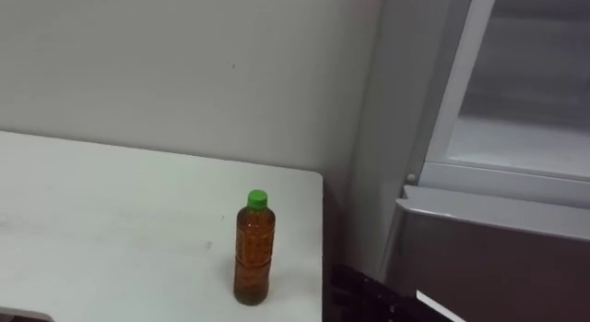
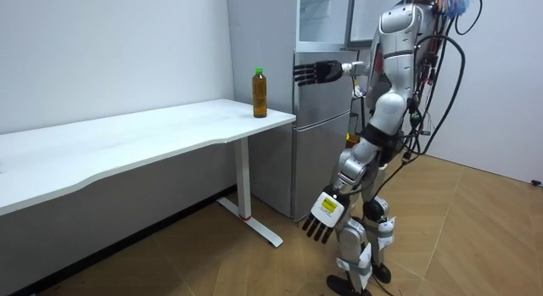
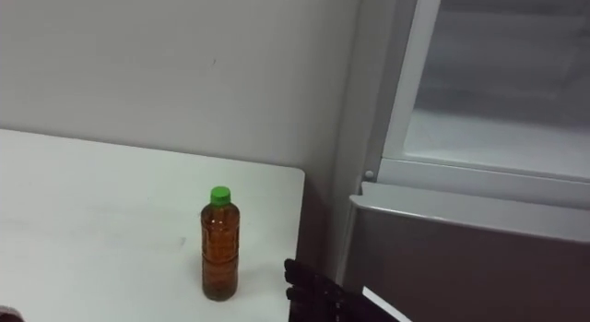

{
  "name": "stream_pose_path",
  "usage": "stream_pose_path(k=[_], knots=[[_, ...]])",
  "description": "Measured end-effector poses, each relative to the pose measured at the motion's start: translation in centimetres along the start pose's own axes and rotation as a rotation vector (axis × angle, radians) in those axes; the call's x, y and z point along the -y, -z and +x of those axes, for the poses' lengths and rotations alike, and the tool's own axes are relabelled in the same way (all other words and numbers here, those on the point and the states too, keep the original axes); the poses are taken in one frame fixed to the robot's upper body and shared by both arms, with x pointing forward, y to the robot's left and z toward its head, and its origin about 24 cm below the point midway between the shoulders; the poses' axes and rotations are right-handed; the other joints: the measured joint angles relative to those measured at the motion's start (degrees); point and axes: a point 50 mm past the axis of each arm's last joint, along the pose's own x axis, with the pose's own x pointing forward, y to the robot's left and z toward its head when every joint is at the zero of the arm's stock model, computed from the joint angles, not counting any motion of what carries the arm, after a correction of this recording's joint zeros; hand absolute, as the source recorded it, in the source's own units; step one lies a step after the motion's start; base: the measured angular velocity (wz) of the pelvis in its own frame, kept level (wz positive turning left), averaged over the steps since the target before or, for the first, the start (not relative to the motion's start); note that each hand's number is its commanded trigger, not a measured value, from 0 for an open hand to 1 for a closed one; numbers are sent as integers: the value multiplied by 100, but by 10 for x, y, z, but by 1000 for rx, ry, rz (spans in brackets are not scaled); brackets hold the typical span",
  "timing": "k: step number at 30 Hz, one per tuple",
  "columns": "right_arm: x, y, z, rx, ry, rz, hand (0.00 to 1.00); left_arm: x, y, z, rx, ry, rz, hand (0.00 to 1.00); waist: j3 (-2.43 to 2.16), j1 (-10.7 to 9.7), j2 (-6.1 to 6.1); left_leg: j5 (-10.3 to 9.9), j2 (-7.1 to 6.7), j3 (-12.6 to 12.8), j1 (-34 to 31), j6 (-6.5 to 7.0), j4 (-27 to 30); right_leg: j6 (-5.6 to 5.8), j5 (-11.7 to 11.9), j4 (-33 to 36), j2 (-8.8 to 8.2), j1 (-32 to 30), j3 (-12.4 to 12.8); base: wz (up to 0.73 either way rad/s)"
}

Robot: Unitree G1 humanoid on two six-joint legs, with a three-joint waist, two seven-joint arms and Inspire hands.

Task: Put the bottle in the upper fridge

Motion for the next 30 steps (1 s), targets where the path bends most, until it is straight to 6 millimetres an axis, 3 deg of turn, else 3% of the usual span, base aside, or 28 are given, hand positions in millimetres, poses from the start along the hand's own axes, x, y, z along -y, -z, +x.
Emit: stream_pose_path(k=[11, 15, 23, 30], knots=[[0, -6, 4, 30, 10, -8, 0, 0, 1, 0, -29, -1, 2, 0, -24, -18, 69, 1, -2, -58, -71, 4, 68, 1, 7, 1, -9, 2, -93, 3], [1, -6, 4, 30, 43, -8, 0, 1, 1, 0, -32, 1, 3, 0, -19, -21, 124, 3, -2, -58, -70, 3, 71, 0, 8, 0, -8, 6, -95, 0], [1, -8, 7, 37, 85, -15, 0, 6, 1, 0, -30, 17, 18, 0, -12, -2, 107, 4, -10, -106, -86, 3, 75, 4, 10, -2, -11, 23, -167, 3], [-2, -14, 24, 87, 161, 6, 0, 14, 1, 0, -30, 15, 46, 0, 15, 42, 114, 12, -8, -179, -83, -7, 75, 4, 10, -12, -7, 57, -301, 5]])
